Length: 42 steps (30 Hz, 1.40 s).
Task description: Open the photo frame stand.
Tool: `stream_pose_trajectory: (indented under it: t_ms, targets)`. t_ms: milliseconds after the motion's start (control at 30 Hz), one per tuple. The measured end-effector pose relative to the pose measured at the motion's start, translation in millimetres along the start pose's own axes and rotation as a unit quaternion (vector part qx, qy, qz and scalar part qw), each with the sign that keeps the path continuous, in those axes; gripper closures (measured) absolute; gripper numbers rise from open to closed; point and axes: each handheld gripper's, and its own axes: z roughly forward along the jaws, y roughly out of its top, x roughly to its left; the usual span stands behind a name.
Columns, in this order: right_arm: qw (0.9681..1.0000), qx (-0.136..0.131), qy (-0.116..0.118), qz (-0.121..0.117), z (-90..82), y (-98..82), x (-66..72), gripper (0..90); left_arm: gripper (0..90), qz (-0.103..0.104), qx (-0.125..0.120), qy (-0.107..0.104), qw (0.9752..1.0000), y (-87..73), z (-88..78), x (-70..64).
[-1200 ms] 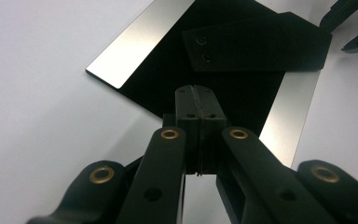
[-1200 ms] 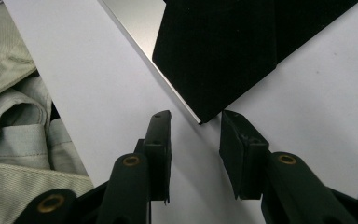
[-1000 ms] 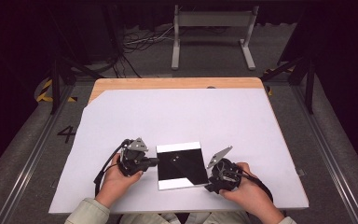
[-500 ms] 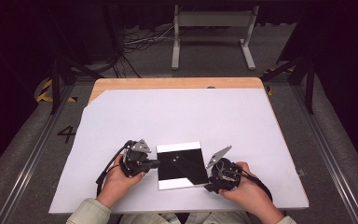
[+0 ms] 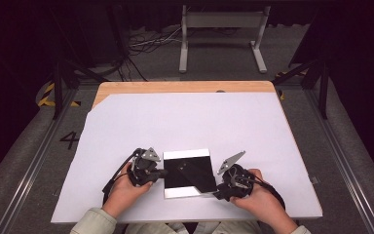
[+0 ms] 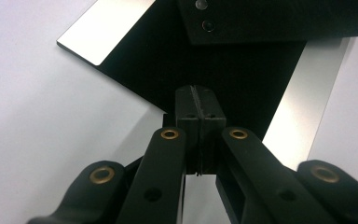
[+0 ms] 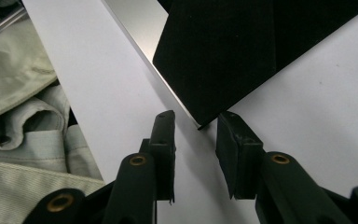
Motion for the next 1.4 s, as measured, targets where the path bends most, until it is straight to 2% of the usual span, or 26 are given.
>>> stream_pose_trajectory:
  t_ms: [200, 400, 767, 1067, 1400]
  targets:
    - [0.9999, -0.011, 0.005, 0.000, -3.6, 0.3, 0.5, 70.1, 90.0, -0.004, 0.004, -0.001, 1.0000, -0.2, 0.0, 0.1]
    - [0.9990, -0.042, 0.013, 0.002, -13.3, 1.2, 0.6, 71.7, 90.0, 0.000, 0.003, 0.002, 1.0000, 0.1, 0.5, -0.1]
    - [0.9967, -0.080, 0.010, -0.003, -24.6, 6.9, 3.7, 73.5, 90.0, 0.000, 0.003, 0.002, 1.0000, 0.0, 0.5, -0.1]
    - [0.9958, -0.090, 0.002, -0.017, -29.1, 16.4, 8.3, 75.0, 90.0, -0.003, 0.003, 0.001, 1.0000, -0.4, 0.3, 0.1]
    - [0.9944, -0.104, -0.006, -0.017, -34.1, 23.6, 9.9, 77.9, 90.0, -0.004, 0.001, 0.002, 1.0000, -0.6, 0.3, 0.4]
